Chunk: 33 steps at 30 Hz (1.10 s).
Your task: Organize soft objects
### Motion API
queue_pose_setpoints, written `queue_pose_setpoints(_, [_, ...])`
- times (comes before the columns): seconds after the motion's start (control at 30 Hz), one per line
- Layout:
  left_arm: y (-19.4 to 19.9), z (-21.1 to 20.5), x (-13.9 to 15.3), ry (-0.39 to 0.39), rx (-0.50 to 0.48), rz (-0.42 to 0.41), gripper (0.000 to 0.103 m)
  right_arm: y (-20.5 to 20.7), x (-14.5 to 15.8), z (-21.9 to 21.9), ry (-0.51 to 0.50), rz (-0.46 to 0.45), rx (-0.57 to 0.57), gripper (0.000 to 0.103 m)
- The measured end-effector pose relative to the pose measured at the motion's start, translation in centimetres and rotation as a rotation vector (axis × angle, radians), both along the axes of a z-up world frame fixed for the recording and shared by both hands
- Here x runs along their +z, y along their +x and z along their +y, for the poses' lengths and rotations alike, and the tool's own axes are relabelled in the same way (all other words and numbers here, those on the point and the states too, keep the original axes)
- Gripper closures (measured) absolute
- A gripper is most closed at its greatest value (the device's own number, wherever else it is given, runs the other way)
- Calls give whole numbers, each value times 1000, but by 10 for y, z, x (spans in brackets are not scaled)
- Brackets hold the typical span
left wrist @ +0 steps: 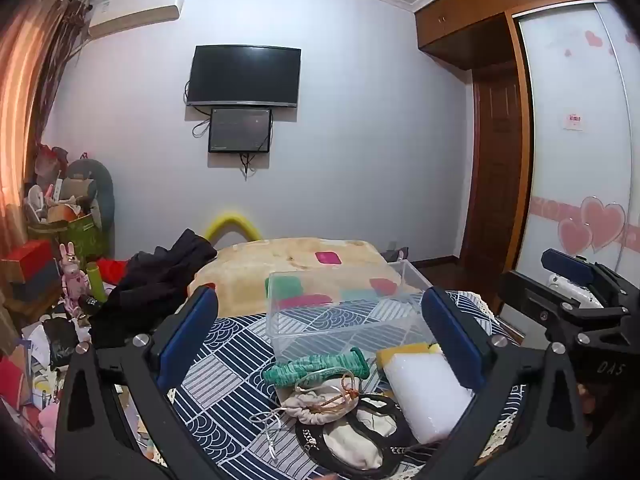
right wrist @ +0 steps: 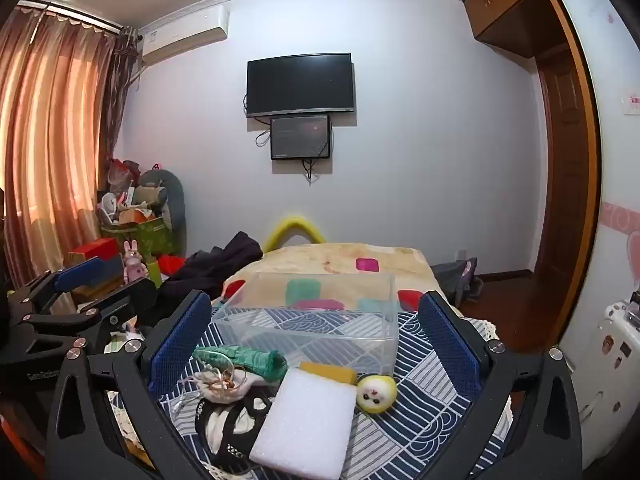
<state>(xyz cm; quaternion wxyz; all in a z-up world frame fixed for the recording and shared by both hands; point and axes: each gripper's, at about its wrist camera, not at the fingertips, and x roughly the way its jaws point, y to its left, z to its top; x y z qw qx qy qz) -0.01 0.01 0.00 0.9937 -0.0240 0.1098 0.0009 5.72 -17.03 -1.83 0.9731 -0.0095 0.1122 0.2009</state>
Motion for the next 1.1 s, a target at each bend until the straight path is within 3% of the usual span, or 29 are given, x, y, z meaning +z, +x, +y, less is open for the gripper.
queue_pose_setpoints(1.1, [-2,2,3,-27,-3,1,0,-2,1,0,2,-3,-3,0])
